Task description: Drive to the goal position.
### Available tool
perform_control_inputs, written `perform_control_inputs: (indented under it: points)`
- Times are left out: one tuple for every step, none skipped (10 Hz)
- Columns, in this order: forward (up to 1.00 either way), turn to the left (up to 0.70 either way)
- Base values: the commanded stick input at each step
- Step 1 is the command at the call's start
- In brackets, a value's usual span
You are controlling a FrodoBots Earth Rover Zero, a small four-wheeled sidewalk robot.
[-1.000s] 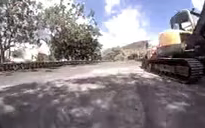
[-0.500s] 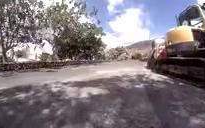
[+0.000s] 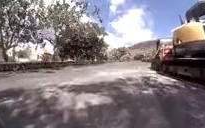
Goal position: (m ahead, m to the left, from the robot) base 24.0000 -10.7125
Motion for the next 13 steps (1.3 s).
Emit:
perform_control_inputs:
  points:
    - [0.70,0.00]
    - [0.70,0.00]
    - [0.70,0.00]
    - [0.70,-0.17]
    - [0.70,-0.24]
    - [0.70,-0.32]
    - [0.70,-0.19]
    - [0.70,-0.06]
    - [0.70,0.00]
    - [0.70,0.00]
    - [0.70,0.00]
    - [0.70,0.00]
    - [0.70,0.00]
